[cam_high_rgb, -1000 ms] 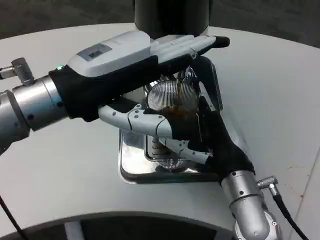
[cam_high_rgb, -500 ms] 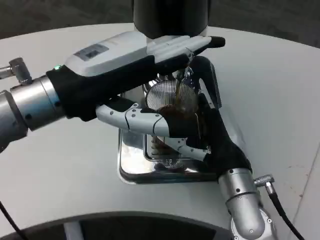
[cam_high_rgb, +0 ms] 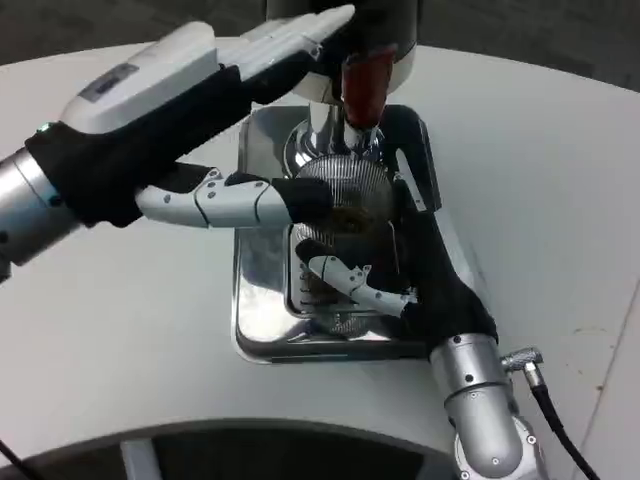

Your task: Grasp the cup under the faucet to collect the drink, then remove the cup.

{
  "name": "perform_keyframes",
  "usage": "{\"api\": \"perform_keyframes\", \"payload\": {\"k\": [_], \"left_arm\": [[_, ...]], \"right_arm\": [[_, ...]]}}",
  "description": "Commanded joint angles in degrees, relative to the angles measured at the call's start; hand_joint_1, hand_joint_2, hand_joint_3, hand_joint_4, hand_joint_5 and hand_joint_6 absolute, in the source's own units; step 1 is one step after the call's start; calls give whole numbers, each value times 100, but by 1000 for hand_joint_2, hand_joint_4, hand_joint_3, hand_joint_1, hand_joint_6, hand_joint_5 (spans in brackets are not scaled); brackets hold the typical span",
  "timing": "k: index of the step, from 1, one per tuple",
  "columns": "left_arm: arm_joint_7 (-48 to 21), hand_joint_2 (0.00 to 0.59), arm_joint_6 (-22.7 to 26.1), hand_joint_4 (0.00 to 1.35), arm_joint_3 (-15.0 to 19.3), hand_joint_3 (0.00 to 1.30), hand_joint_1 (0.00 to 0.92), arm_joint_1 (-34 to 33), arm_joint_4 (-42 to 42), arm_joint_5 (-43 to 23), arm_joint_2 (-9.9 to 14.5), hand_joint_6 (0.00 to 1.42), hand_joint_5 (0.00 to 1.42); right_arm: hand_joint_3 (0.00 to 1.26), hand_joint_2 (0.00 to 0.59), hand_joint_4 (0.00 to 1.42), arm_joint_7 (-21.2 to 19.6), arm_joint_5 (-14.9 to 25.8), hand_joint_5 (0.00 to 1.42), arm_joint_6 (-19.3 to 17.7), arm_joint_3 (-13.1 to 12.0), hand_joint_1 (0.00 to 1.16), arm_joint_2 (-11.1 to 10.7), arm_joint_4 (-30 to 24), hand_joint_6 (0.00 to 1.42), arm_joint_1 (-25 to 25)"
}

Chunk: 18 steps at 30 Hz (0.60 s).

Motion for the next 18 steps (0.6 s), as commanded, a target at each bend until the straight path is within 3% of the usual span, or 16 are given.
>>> {"api": "perform_keyframes", "payload": {"k": [1, 7, 12, 18], "left_arm": [[54, 154, 5, 0, 174, 0, 0, 305, -186, -145, 43, 0, 0], [41, 155, 107, 0, 418, 0, 0, 548, -312, -237, 126, 0, 0], [11, 156, 169, 0, 504, 0, 0, 654, -366, -278, 152, 0, 0], [-1, 158, 219, 0, 500, 0, 0, 716, -408, -288, 153, 0, 0]], "right_arm": [[0, 191, 0, 5, 36, 26, -53, 52, 752, 71, 199, 105, -4], [3, 198, 111, -230, 45, 113, -111, 23, 839, 216, 430, 198, -78], [304, 224, 499, -690, 24, 485, -207, -66, 971, 377, 489, 621, -34], [591, 174, 779, -1146, 16, 830, -396, -193, 1080, 519, 456, 1036, 37]]}}
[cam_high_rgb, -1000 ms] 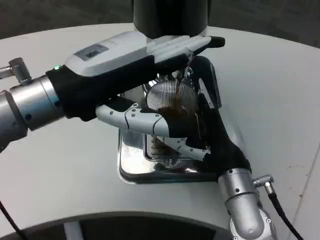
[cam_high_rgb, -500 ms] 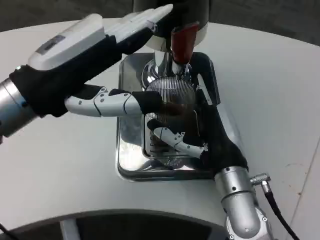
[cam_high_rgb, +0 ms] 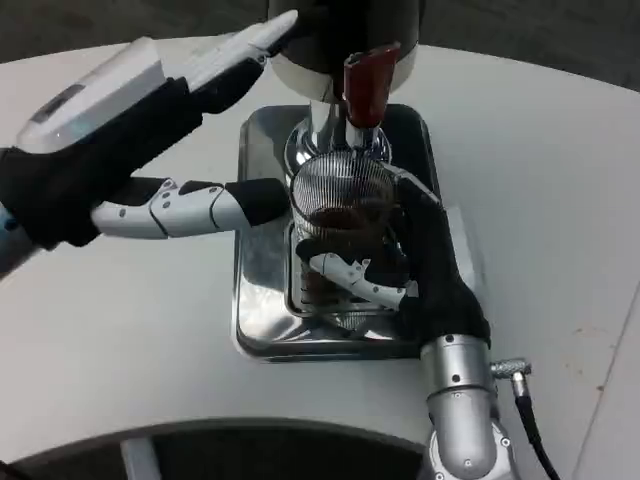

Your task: Grasp the cup under the faucet to collect the drink, then remove the cup.

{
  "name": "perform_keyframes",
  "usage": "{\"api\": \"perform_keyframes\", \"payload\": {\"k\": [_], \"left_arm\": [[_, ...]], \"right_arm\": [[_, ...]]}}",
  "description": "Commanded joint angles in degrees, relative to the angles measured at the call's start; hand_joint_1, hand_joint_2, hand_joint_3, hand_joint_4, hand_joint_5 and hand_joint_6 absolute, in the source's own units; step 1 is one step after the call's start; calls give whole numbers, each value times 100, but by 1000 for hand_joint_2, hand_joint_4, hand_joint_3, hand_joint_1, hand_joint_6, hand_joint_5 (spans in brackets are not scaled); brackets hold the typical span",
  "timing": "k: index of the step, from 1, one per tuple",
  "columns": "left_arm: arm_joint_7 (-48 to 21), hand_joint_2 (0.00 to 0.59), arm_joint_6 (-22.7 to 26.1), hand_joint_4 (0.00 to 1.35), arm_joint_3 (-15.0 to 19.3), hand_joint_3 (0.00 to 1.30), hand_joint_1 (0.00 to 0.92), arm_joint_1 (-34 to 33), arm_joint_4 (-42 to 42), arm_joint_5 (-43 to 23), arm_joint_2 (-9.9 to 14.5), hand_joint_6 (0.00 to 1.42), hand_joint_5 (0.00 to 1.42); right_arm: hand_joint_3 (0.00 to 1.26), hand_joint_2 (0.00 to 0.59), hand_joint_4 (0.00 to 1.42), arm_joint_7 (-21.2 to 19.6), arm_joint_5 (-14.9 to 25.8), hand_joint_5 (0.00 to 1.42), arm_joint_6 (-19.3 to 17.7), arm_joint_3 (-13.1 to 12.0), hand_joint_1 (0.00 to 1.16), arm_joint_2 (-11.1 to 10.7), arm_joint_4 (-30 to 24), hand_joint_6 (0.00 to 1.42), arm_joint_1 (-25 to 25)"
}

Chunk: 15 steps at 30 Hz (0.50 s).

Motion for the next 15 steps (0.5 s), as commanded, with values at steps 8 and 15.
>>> {"api": "perform_keyframes", "payload": {"k": [8, 15], "left_arm": [[19, 159, 45, 0, 9, 0, 0, 87, -109, -28, 44, 0, 0], [53, 158, 59, 0, 21, 0, 0, 114, -134, -29, 15, 0, 0]], "right_arm": [[672, 148, 876, -461, -51, 934, -185, -40, 1117, 106, -6, 1211, 174], [703, 131, 915, -461, -77, 958, -169, -30, 1123, 86, -150, 1275, 214]]}}
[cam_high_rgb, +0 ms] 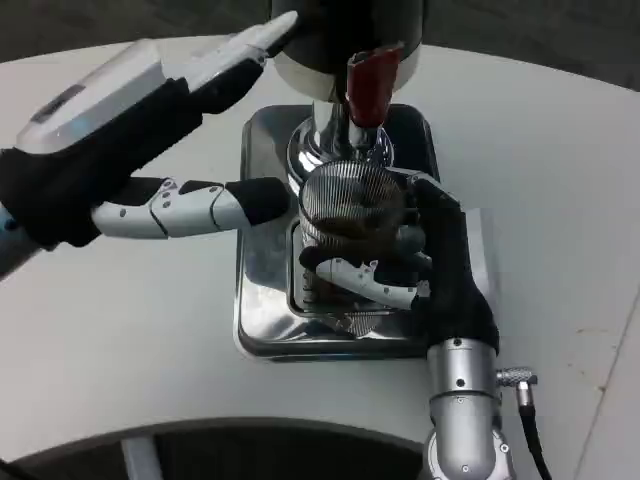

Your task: Grasp the cup under the faucet to collect the drink, then remove the cup.

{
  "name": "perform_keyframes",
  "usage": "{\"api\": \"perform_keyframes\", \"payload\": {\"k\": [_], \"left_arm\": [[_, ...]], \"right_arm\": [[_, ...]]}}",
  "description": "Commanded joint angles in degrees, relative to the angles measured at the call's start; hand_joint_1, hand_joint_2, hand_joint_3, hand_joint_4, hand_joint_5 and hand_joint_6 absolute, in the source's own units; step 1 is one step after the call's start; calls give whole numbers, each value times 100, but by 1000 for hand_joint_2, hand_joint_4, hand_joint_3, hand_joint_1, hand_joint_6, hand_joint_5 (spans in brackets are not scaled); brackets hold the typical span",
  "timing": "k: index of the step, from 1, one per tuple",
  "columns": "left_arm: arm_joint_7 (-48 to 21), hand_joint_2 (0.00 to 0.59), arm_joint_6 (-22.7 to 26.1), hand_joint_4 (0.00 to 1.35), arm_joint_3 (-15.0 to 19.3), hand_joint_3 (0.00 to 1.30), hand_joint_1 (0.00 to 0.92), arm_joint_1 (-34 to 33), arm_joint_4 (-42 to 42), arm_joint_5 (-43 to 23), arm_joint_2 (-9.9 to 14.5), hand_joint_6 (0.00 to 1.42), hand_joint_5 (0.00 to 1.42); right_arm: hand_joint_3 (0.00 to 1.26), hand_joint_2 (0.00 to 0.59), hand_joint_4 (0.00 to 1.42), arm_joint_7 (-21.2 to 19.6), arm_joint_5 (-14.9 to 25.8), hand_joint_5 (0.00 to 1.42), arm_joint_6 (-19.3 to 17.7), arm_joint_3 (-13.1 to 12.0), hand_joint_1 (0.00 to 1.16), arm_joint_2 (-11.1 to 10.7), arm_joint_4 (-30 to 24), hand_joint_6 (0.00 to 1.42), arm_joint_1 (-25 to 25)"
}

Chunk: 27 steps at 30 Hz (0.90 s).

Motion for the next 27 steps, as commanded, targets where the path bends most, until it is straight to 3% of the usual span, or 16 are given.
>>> {"api": "perform_keyframes", "payload": {"k": [1, 10, 27], "left_arm": [[59, 158, 25, 0, 33, 0, 0, 123, -129, -33, 13, 0, 0], [134, 157, 76, 0, 295, 0, 0, 542, -354, -77, 64, 0, 0], [245, 153, 256, 0, 981, 0, 0, 1688, -930, -6, 123, 0, 0]], "right_arm": [[703, 131, 915, -44, -40, 959, -66, 17, 1123, 5, -172, 1276, 151], [703, 130, 916, 377, -139, 961, 260, 240, 1123, 12, -835, 1299, 407], [715, 112, 927, 695, -316, 966, 541, 589, 1117, -21, -1757, 1336, 1135]]}}
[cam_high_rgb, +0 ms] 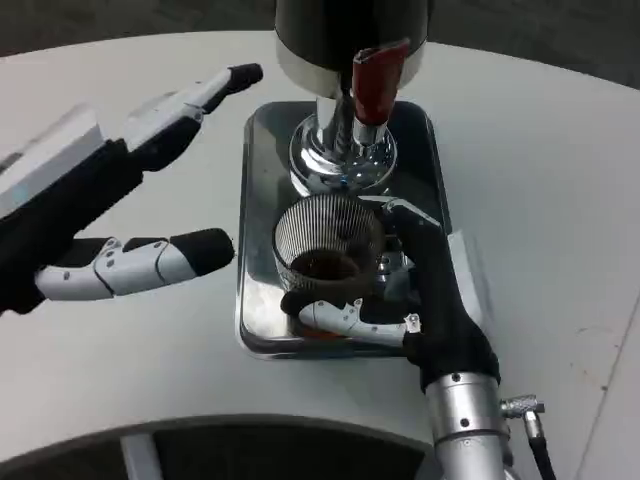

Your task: Grasp the cup under the faucet to collect the drink, then remove the cup.

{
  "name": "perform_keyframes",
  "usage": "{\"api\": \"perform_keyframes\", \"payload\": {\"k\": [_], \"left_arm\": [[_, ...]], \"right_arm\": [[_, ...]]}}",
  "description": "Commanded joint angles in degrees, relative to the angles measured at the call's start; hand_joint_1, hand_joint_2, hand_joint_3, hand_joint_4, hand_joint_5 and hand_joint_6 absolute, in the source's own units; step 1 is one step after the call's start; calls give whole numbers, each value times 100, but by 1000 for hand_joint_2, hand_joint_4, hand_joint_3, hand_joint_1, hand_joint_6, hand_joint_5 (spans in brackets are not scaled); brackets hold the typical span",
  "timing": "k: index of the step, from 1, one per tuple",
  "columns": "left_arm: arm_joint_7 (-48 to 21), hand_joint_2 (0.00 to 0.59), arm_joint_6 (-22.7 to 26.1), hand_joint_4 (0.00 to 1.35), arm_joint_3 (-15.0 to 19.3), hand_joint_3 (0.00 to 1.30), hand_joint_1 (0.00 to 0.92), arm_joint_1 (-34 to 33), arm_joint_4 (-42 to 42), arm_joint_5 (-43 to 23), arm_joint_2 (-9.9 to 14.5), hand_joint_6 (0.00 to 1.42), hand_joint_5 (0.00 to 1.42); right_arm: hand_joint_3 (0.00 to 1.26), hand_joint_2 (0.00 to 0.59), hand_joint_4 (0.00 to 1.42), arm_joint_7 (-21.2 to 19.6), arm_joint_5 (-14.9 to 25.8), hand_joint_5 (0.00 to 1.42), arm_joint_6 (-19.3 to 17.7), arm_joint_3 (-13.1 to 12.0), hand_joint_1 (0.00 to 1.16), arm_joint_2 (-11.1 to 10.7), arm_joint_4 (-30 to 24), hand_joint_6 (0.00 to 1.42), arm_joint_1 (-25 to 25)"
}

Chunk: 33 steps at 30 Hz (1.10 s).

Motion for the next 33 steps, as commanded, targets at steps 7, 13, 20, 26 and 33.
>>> {"api": "perform_keyframes", "payload": {"k": [7, 13, 20, 26, 33], "left_arm": [[464, 147, 90, 0, 493, 0, 0, 967, -467, 781, 100, 0, 0], [706, 138, 309, 0, 721, 0, 0, 1575, -717, 1230, 8, 0, 0], [986, 136, 806, 0, 707, 0, 0, 2557, -1574, 2051, -364, 0, 0], [1135, 123, 1072, 0, 660, 0, 0, 2971, -2149, 2590, -619, 0, 0], [1075, 62, 1720, 0, 514, 0, 0, 3418, -2805, 3406, -893, 0, 0]], "right_arm": [[718, 113, 926, 207, 22, 977, 117, 84, 1114, 36, -735, 1343, 383], [718, 114, 926, 337, 27, 977, 243, 69, 1113, -6, -1104, 1347, 574], [724, 112, 936, 640, 59, 977, 372, 95, 1113, -92, -1605, 1365, 864], [725, 112, 937, 1110, 166, 977, 549, 119, 1113, -183, -2344, 1368, 1303], [726, 116, 946, 1660, 66, 988, 660, 294, 1106, -417, -3242, 1388, 1732]]}}
